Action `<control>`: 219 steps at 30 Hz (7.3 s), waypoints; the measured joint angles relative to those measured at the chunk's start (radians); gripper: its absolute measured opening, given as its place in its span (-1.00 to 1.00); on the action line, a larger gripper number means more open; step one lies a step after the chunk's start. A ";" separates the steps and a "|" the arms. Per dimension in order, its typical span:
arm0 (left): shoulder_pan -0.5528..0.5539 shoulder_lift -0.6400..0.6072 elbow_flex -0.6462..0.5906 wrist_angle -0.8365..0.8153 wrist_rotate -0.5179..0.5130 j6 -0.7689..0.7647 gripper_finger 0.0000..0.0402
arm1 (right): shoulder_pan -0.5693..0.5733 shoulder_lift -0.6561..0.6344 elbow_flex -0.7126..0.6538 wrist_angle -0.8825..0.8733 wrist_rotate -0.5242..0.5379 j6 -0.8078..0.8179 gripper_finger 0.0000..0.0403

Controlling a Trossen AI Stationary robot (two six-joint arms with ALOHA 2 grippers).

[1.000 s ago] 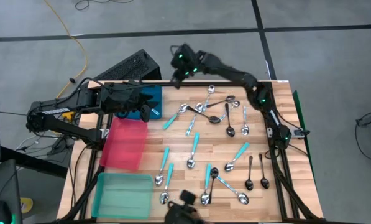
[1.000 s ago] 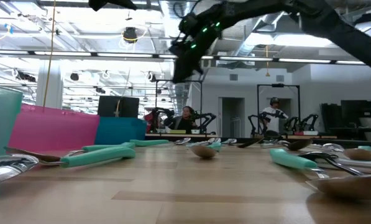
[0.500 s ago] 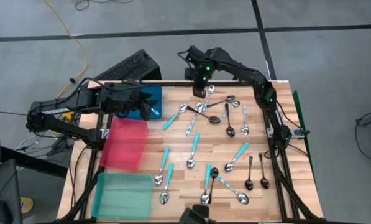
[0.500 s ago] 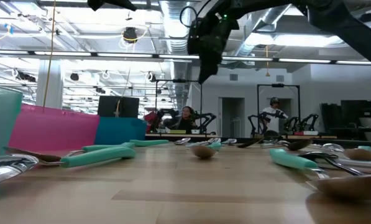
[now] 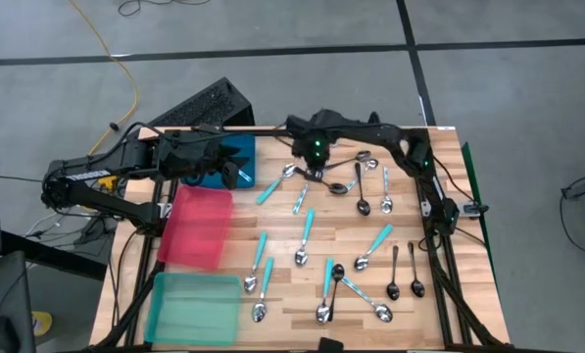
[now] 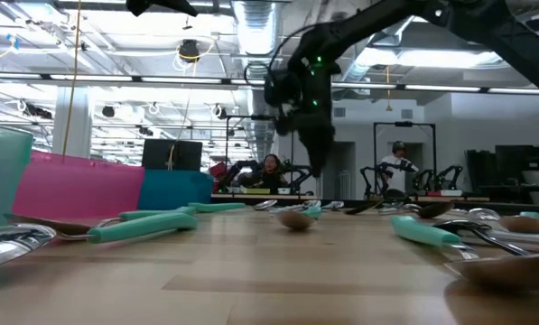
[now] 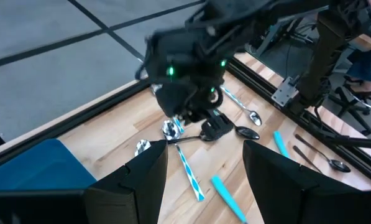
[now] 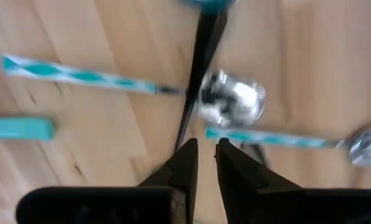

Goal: Sort silverware by color (type)
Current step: Put the black spoon into the red bin

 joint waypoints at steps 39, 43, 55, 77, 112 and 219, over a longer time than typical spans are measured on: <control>0.000 0.002 0.000 -0.001 -0.021 0.014 -0.03 | 0.052 -0.311 -0.749 0.756 0.017 0.154 -0.11; 0.000 0.002 0.000 -0.001 -0.021 0.012 -0.03 | 0.050 -0.288 -0.746 0.750 0.015 0.151 -0.11; 0.000 0.002 0.000 -0.005 -0.022 0.009 -0.03 | 0.043 -0.278 -0.745 0.702 0.014 0.225 -0.82; 0.000 0.002 0.000 -0.009 -0.022 -0.003 -0.03 | 0.031 -0.517 -0.750 0.585 0.000 0.302 -0.87; -0.001 0.002 0.000 -0.008 -0.011 -0.015 -0.03 | 0.261 -0.170 -0.285 0.820 0.038 0.149 -0.87; -0.008 -0.163 0.000 -0.017 0.142 -0.179 -0.03 | 0.394 0.539 0.447 1.249 -0.273 -0.786 -0.79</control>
